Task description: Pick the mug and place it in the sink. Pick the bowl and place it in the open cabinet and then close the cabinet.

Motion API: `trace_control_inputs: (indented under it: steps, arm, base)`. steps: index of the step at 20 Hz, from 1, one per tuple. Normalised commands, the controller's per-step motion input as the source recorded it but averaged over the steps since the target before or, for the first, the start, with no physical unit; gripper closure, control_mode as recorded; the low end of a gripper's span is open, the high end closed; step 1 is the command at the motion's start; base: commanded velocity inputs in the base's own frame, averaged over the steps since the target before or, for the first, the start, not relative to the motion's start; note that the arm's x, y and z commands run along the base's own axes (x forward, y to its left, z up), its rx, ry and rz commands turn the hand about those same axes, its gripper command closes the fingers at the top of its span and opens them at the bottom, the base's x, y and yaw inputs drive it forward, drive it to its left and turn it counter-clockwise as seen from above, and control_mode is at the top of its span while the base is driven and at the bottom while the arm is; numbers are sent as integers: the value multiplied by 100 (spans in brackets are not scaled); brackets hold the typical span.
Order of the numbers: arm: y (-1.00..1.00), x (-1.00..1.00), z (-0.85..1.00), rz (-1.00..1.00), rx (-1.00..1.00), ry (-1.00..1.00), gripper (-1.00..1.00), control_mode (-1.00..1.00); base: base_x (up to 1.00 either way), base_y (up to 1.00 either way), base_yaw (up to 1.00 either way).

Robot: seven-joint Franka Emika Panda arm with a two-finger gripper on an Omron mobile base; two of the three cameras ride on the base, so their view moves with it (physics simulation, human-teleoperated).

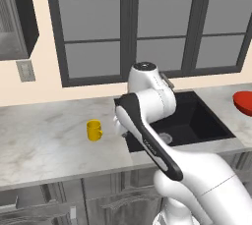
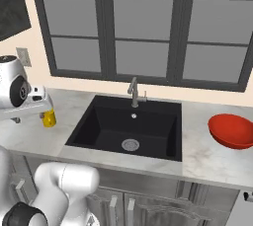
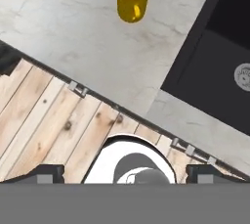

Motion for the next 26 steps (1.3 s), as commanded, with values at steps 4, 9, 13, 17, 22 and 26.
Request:
trace_control_inputs:
  steps: [4,9,13,17,22,26]
  arm:
    - [31,0,-45,26,-1,0,-100,-100]
    - [36,12,-54,21,0,1,-100,-100]
    - [20,33,-34,10,-2,1,-100,-100]
    - [1,23,-5,1,-4,-3,-100,-100]
    - [0,25,0,0,-2,-3,-100,-100]
    - [0,38,-10,0,1,0,-100,-100]
  base:
    - [0,0,0]
    - [0,0,0]
    - [0,0,0]
    - [0,0,0]
    - [0,0,0]
    - [0,0,0]
